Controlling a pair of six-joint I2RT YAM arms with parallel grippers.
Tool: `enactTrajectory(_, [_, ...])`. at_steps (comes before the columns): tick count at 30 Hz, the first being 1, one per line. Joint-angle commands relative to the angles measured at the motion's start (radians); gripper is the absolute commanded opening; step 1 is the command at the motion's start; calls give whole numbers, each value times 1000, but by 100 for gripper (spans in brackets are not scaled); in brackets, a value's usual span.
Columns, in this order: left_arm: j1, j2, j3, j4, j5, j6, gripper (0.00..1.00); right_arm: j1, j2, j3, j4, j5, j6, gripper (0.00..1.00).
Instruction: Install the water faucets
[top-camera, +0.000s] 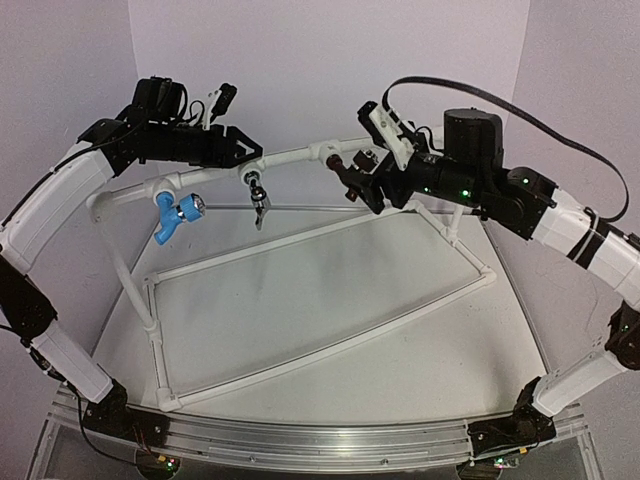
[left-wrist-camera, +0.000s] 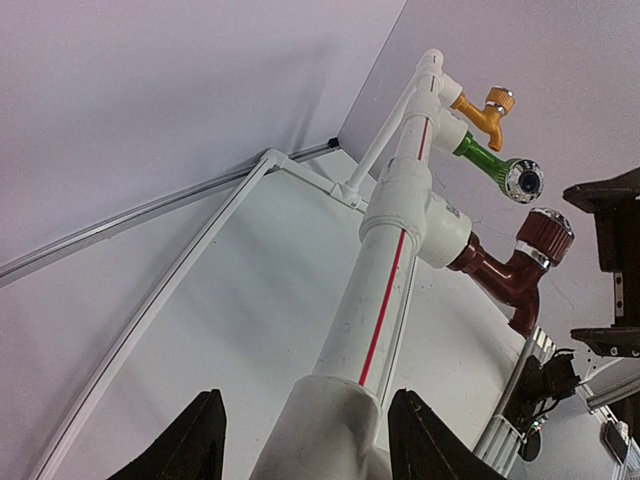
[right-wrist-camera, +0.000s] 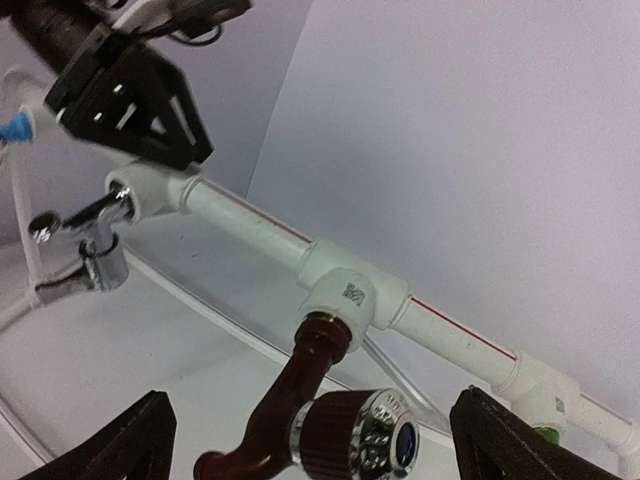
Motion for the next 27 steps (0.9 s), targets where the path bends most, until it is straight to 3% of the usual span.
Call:
enactTrajectory(1, [-4,38,-61,-235,-1,3,58,14,-93,-32,-149,-14,-569,98])
enactTrajectory(4, [-4,45,-59,-227,8,-2,58,59,-86,-60,-204,133,-818,98])
enactTrajectory(8, [-4,56,-52,-230,11,-1,58,99,-53,-98,-131,351,-1104,98])
enactTrajectory(12, [-4,56,-45,-233,9,0,58,119,-37,-117,6,392,-1272,98])
enactTrajectory(19, [-3,48,-48,-236,4,-3,58,155,49,-90,138,409,-1416,98])
enactTrajectory(27, [-4,30,-54,-242,-4,-3,58,155,172,-37,290,499,-1399,95])
